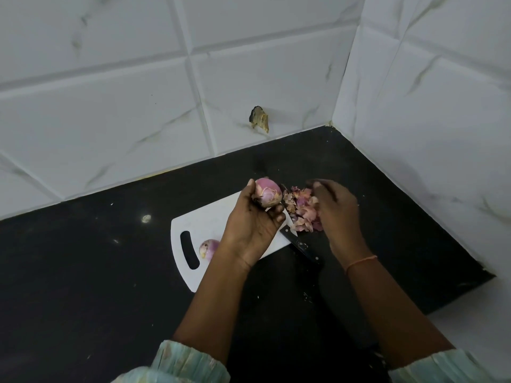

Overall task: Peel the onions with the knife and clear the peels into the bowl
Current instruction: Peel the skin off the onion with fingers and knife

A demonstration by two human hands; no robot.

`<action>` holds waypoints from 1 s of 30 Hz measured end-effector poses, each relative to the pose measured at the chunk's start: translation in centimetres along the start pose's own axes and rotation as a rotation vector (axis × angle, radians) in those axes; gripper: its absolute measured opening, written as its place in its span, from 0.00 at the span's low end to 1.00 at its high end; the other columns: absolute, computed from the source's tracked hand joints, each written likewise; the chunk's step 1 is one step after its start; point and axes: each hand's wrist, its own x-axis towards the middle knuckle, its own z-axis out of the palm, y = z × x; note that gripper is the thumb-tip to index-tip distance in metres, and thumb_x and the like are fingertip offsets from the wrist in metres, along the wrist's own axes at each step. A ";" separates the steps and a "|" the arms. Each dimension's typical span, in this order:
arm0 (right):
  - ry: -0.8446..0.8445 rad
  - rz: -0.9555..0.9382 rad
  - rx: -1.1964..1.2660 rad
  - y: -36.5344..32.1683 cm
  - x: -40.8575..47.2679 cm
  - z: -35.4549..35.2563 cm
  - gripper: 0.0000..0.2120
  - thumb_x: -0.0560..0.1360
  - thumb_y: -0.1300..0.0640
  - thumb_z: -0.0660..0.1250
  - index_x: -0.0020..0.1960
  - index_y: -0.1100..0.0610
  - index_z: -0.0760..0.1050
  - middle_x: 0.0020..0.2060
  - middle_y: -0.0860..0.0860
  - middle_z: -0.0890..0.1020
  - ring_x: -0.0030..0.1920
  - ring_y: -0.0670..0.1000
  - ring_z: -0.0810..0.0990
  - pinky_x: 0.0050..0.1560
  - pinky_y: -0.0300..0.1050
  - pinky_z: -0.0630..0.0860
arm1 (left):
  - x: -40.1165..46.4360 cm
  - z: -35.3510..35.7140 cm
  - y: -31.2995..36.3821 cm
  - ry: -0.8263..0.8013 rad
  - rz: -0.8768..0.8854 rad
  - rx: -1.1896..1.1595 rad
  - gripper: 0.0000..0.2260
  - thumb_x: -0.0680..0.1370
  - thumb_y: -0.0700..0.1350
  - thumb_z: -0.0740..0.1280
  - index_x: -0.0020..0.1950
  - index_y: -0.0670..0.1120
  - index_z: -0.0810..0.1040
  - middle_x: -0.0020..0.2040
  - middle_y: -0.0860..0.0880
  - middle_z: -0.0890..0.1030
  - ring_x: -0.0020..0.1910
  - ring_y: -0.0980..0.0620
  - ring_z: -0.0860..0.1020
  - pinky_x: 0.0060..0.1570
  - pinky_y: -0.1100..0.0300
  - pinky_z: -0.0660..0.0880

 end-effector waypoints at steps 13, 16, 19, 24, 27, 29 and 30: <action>-0.309 -0.565 -0.145 -2.0 -0.1 1.5 0.16 0.73 0.57 0.74 0.60 0.58 0.81 0.52 0.48 0.84 0.53 0.44 0.82 0.54 0.42 0.80 | 0.8 0.9 0.1 0.096 0.136 0.034 0.13 0.83 0.49 0.59 0.56 0.41 0.77 0.53 0.39 0.77 0.55 0.42 0.77 0.59 0.51 0.73; -0.293 -0.569 -0.146 -2.1 0.6 1.6 0.14 0.72 0.58 0.75 0.57 0.58 0.82 0.50 0.49 0.85 0.51 0.45 0.83 0.51 0.47 0.81 | 0.9 1.4 0.3 0.126 0.131 0.061 0.15 0.83 0.50 0.60 0.60 0.40 0.74 0.52 0.39 0.76 0.52 0.44 0.77 0.51 0.53 0.74; -0.222 -0.626 -0.088 -2.3 1.1 1.7 0.06 0.74 0.61 0.73 0.51 0.60 0.83 0.45 0.51 0.84 0.47 0.47 0.83 0.49 0.49 0.81 | 0.8 2.1 0.5 0.150 0.138 0.091 0.12 0.82 0.50 0.59 0.55 0.42 0.75 0.45 0.43 0.72 0.40 0.49 0.71 0.38 0.58 0.68; -0.218 -0.541 -0.021 -2.4 1.4 1.7 0.04 0.77 0.61 0.71 0.50 0.60 0.81 0.43 0.49 0.84 0.45 0.46 0.84 0.47 0.48 0.82 | 0.8 2.9 0.5 0.212 0.146 0.118 0.11 0.83 0.50 0.59 0.48 0.45 0.74 0.37 0.46 0.70 0.32 0.52 0.67 0.33 0.60 0.67; -0.231 -0.576 -0.066 -2.3 1.5 1.7 0.05 0.78 0.61 0.70 0.53 0.60 0.81 0.45 0.50 0.84 0.47 0.46 0.84 0.48 0.49 0.81 | 1.0 3.1 0.3 0.254 0.161 0.153 0.12 0.82 0.51 0.59 0.49 0.44 0.74 0.38 0.45 0.70 0.31 0.52 0.67 0.30 0.61 0.66; -0.270 -0.568 -0.078 -2.6 1.6 1.4 0.08 0.77 0.60 0.70 0.55 0.60 0.81 0.47 0.50 0.85 0.49 0.46 0.84 0.51 0.47 0.81 | 0.9 3.2 0.3 0.270 0.177 0.149 0.12 0.82 0.51 0.59 0.49 0.44 0.75 0.40 0.44 0.71 0.31 0.52 0.67 0.30 0.61 0.64; -0.297 -0.550 -0.085 -2.9 1.6 1.3 0.09 0.77 0.59 0.70 0.56 0.60 0.82 0.48 0.50 0.85 0.50 0.45 0.84 0.52 0.45 0.81 | 0.9 3.2 0.2 0.276 0.184 0.149 0.12 0.82 0.51 0.59 0.48 0.44 0.75 0.40 0.44 0.71 0.31 0.52 0.67 0.30 0.60 0.63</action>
